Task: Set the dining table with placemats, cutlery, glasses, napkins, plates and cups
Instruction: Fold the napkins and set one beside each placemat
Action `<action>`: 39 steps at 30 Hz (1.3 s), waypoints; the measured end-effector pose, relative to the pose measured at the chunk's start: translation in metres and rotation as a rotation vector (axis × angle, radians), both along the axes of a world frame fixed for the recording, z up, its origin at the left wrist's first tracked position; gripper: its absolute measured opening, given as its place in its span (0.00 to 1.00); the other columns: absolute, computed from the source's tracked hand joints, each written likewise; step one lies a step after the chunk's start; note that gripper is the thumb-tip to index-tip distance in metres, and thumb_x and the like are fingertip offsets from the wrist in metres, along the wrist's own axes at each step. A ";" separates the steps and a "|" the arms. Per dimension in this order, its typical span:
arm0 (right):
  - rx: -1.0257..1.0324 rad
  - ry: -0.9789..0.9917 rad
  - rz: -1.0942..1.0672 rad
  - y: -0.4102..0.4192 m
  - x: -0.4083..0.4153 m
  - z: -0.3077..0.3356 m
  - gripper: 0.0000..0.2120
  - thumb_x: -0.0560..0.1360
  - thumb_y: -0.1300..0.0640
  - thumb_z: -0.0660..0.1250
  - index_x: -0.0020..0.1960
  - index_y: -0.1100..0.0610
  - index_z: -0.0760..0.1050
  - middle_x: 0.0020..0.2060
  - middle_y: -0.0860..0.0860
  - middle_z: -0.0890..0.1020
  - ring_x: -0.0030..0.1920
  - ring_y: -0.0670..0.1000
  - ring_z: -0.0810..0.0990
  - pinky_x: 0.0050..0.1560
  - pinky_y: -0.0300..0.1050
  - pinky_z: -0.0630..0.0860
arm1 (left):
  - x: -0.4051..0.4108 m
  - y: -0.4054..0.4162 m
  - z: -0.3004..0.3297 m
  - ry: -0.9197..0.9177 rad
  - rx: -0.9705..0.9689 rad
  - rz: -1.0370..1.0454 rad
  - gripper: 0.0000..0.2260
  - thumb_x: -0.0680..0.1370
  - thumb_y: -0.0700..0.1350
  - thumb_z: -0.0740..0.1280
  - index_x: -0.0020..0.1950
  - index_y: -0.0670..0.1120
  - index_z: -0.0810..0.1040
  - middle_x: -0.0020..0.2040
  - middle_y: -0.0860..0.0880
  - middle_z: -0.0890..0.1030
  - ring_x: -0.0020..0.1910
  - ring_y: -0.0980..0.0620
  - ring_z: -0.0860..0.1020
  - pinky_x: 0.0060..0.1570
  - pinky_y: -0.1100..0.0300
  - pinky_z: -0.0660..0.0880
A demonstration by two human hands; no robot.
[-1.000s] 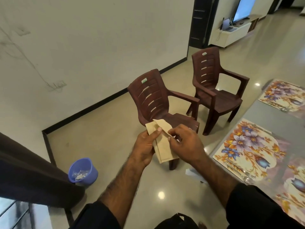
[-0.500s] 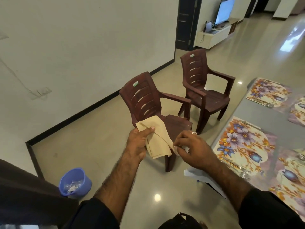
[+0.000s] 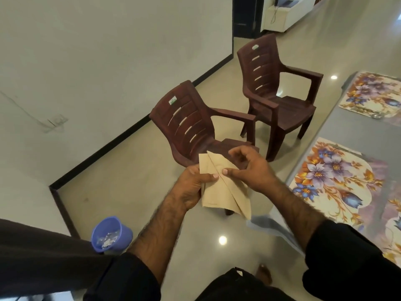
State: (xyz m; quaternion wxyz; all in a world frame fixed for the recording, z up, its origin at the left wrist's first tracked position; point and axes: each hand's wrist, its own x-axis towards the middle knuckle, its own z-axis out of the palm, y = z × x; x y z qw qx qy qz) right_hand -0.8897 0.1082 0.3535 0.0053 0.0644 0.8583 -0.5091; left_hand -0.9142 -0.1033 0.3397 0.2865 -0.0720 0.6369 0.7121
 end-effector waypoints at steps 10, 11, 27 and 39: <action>0.187 0.090 0.175 0.032 -0.053 -0.014 0.28 0.71 0.46 0.82 0.65 0.38 0.73 0.60 0.37 0.72 0.57 0.43 0.76 0.56 0.40 0.78 | -0.053 0.028 -0.010 -0.037 -0.181 -0.039 0.14 0.79 0.35 0.73 0.65 0.41 0.82 0.59 0.44 0.87 0.62 0.38 0.83 0.65 0.40 0.81; 0.220 0.094 0.237 0.034 -0.059 -0.012 0.31 0.71 0.47 0.81 0.68 0.36 0.71 0.62 0.36 0.69 0.60 0.43 0.73 0.59 0.41 0.76 | -0.060 0.028 -0.010 -0.034 -0.199 -0.073 0.13 0.79 0.36 0.73 0.64 0.41 0.82 0.58 0.43 0.87 0.62 0.38 0.83 0.65 0.40 0.81; 0.556 -0.009 0.203 0.012 -0.151 -0.002 0.15 0.72 0.45 0.79 0.55 0.41 0.78 0.70 0.42 0.64 0.69 0.49 0.69 0.61 0.49 0.78 | -0.225 0.022 -0.023 0.044 -0.130 -0.651 0.11 0.77 0.31 0.69 0.57 0.39 0.84 0.54 0.40 0.88 0.52 0.43 0.87 0.53 0.50 0.84; 0.210 -0.141 -0.320 0.058 0.005 -0.045 0.09 0.67 0.53 0.82 0.43 0.46 0.84 0.59 0.42 0.78 0.62 0.44 0.77 0.63 0.42 0.75 | -0.166 0.114 -0.071 -0.068 -0.244 -0.993 0.10 0.77 0.30 0.69 0.56 0.38 0.85 0.53 0.37 0.88 0.54 0.35 0.85 0.57 0.42 0.82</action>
